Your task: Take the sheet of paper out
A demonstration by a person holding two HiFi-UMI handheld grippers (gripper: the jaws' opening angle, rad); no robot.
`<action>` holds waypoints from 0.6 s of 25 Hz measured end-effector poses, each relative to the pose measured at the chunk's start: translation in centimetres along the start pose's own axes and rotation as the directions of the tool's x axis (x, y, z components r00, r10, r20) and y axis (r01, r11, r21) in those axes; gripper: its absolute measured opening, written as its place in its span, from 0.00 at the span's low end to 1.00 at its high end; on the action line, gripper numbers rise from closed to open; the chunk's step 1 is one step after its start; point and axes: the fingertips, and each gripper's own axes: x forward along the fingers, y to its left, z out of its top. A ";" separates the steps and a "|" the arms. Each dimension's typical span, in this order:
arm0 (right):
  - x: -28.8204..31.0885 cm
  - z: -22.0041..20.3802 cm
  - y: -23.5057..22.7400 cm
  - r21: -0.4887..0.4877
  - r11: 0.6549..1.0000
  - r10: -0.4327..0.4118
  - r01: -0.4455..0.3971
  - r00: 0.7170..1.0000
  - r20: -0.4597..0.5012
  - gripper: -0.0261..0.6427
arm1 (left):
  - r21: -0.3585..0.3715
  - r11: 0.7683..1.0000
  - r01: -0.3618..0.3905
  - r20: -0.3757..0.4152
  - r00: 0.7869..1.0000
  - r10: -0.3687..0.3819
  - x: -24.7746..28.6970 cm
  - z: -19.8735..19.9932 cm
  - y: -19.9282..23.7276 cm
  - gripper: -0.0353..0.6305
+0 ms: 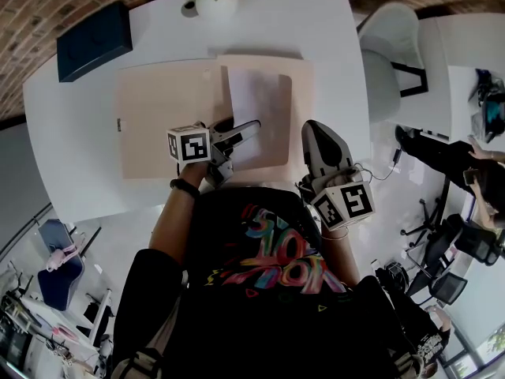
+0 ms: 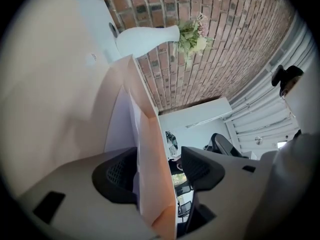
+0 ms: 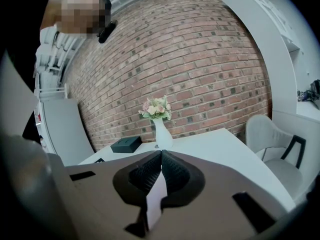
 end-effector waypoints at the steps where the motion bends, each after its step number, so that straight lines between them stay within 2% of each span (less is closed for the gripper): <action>1: 0.0 0.0 0.0 0.000 1.000 0.000 0.000 1.000 0.001 0.07 | 0.003 1.000 -0.013 0.009 1.000 0.013 -0.1 0.2 0.2 0.46; 2: 0.0 0.0 0.0 0.002 1.000 -0.001 0.001 1.000 0.000 0.07 | 0.012 0.999 -0.036 0.023 0.999 0.036 -0.2 0.4 0.4 0.35; 3: -0.1 -0.1 0.0 0.003 1.000 -0.002 0.002 1.000 -0.001 0.07 | 0.024 0.998 -0.066 0.037 0.997 0.065 -0.3 0.6 0.7 0.18; 4: -0.1 -0.1 -0.1 0.004 1.000 -0.003 0.003 1.000 -0.002 0.07 | 0.035 0.995 -0.093 0.048 0.995 0.091 -0.5 0.7 1.0 0.11; 6: -0.2 -0.1 0.0 0.004 1.000 -0.005 0.005 1.000 -0.002 0.07 | 0.042 0.992 -0.119 0.058 0.991 0.117 -0.8 0.8 1.4 0.10; 15: -0.2 0.1 0.5 -0.012 1.000 0.005 -0.005 1.000 0.003 0.07 | 0.072 0.990 -0.125 0.070 0.990 0.120 -1.7 1.2 0.8 0.09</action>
